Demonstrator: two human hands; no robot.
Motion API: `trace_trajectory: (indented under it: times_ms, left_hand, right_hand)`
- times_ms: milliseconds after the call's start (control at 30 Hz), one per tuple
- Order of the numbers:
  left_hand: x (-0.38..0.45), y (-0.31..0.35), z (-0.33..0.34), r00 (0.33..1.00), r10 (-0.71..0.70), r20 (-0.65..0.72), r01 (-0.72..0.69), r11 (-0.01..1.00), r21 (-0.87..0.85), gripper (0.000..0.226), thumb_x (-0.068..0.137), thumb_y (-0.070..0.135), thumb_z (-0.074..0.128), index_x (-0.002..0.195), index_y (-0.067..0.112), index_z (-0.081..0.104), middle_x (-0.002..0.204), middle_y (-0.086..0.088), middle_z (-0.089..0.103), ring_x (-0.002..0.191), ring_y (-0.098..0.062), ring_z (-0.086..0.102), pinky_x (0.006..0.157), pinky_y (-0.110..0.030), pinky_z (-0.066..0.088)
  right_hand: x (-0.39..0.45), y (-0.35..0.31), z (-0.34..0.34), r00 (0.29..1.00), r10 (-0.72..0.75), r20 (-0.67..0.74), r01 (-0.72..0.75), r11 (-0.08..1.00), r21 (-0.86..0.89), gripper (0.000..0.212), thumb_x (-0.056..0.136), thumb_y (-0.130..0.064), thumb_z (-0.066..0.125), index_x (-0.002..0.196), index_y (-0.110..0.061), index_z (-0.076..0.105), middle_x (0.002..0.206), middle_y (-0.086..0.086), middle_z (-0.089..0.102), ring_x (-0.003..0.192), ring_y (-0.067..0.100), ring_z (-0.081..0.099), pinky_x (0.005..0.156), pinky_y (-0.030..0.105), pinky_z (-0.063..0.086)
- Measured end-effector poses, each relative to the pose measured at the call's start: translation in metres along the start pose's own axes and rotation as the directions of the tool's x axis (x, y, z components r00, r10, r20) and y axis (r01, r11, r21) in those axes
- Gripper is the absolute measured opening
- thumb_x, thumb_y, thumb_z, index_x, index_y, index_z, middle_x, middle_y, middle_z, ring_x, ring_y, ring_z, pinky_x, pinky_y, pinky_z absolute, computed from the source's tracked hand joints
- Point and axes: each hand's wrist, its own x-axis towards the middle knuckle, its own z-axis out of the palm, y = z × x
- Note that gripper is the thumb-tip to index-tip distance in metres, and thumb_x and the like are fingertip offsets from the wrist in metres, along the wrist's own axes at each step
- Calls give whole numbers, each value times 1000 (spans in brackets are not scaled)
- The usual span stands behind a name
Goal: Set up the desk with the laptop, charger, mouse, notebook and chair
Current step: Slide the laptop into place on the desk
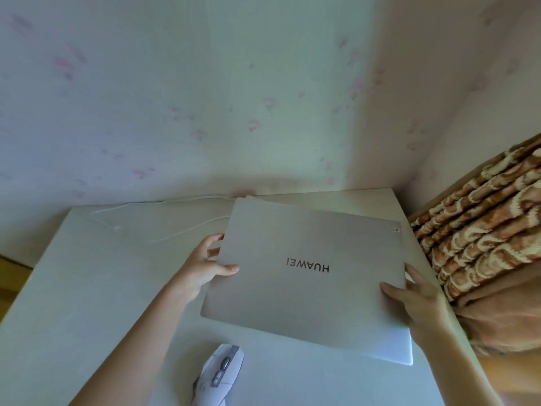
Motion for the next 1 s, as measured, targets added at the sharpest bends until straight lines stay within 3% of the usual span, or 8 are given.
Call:
trace_trajectory:
  times_ms: [67, 167, 367, 500, 700, 800, 900, 1000]
  left_hand:
    - [-14, -3, -14, 1000, -14, -22, 13, 1000, -17, 92, 40, 8, 85, 121, 31, 50, 118, -15, 60, 111, -29, 60, 89, -37, 50]
    - [-34, -12, -35, 999, -16, -49, 14, 999, -47, 93, 36, 9, 87, 120, 30, 51, 119, -15, 61, 113, -29, 59, 94, -40, 49]
    - [-71, -37, -86, 993, -33, -109, 23, 995, -97, 85, 53, -8, 86, 121, 28, 51, 122, -18, 59, 112, -31, 60, 84, -38, 50]
    - [-93, -54, -128, 989, -46, -144, 32, 995, -100, 82, 64, -13, 79, 129, 24, 47, 124, -15, 56, 117, -28, 55, 79, -32, 48]
    - [-124, -77, -201, 979, -71, -189, 54, 994, -93, 77, 67, -11, 79, 128, 24, 47, 121, -11, 56, 108, -26, 57, 76, -33, 48]
    - [-135, -90, -241, 980, -81, -182, 67, 994, -83, 77, 69, -8, 79, 130, 22, 46, 119, -9, 55, 98, -21, 58, 71, -31, 48]
    - [-141, -109, -283, 978, -107, -180, 94, 993, -75, 80, 68, -6, 80, 134, 21, 44, 121, -9, 54, 106, -26, 55, 78, -36, 48]
    - [-148, -126, -323, 975, -122, -184, 112, 992, -60, 80, 68, -6, 81, 135, 21, 44, 124, -9, 54, 104, -23, 56, 72, -32, 47]
  right_hand:
    - [-8, -3, 7, 998, -22, 56, 24, 999, -37, 56, 71, 16, 64, 118, -15, 62, 96, 16, 71, 76, 31, 67, 76, 44, 55]
    - [-23, -4, 16, 991, -43, 123, 55, 994, -95, 62, 68, 17, 67, 120, -17, 62, 104, 20, 68, 83, 35, 66, 75, 45, 55]
    - [-52, 9, 51, 970, -63, 236, 108, 977, -185, 64, 68, 21, 65, 122, -14, 61, 113, 20, 64, 90, 41, 66, 78, 53, 55]
    - [-77, 27, 86, 964, -52, 260, 115, 966, -233, 61, 70, 21, 63, 117, -17, 62, 110, 15, 65, 80, 30, 67, 72, 45, 56]
    - [-123, 59, 148, 958, -51, 283, 135, 949, -286, 59, 70, 21, 62, 110, -21, 64, 101, 5, 67, 66, 15, 69, 59, 34, 56]
    - [-149, 75, 182, 958, -50, 283, 138, 943, -302, 56, 70, 19, 62, 107, -23, 66, 102, 4, 67, 71, 21, 69, 62, 35, 54]
    - [-171, 97, 216, 961, -59, 270, 146, 938, -313, 57, 69, 20, 62, 108, -21, 65, 103, 4, 66, 75, 25, 67, 63, 35, 54]
    - [-195, 121, 249, 965, -63, 256, 149, 932, -330, 56, 70, 20, 62, 99, -28, 66, 99, 2, 66, 71, 22, 67, 61, 34, 54]
